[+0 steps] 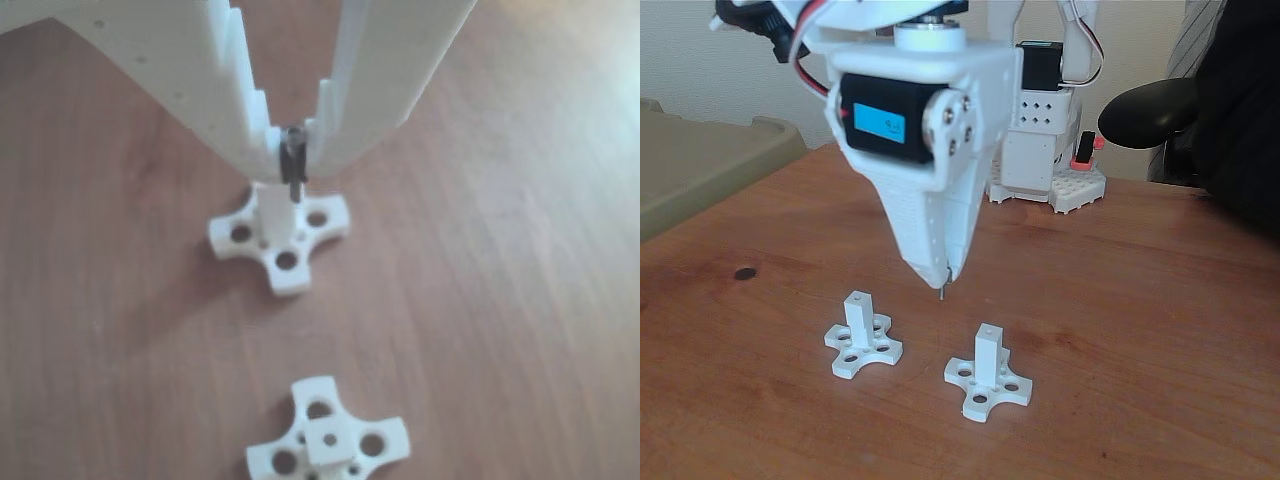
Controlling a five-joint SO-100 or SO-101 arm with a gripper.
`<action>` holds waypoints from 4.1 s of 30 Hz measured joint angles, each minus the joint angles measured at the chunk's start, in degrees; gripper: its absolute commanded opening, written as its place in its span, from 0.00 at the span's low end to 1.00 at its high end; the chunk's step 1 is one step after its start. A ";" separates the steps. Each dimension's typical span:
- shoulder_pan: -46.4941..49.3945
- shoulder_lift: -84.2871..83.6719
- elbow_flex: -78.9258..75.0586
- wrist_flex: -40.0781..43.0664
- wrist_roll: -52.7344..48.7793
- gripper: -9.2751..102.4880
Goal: Grab the screw and set it in the hole.
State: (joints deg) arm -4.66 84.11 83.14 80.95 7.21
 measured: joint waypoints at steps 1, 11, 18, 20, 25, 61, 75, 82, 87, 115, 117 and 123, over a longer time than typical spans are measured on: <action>-0.53 0.00 0.00 0.00 0.18 0.04; -3.16 0.00 1.14 0.00 1.23 0.04; -3.87 0.00 3.16 -0.26 1.23 0.04; -3.87 0.00 3.16 -0.09 1.23 0.04; -4.57 0.00 3.16 -0.09 1.32 0.04; -5.45 0.00 3.34 -3.60 1.85 0.04; -5.45 0.00 4.39 -3.69 1.85 0.04; -5.45 0.00 4.39 -3.69 1.85 0.04; -5.45 0.00 5.10 -4.66 1.85 0.04; -4.66 0.00 6.24 -5.36 1.76 0.04; -4.66 0.00 6.24 -5.36 1.76 0.04; -4.66 0.00 6.24 -5.36 1.76 0.04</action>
State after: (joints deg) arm -9.32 84.11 89.38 75.59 8.96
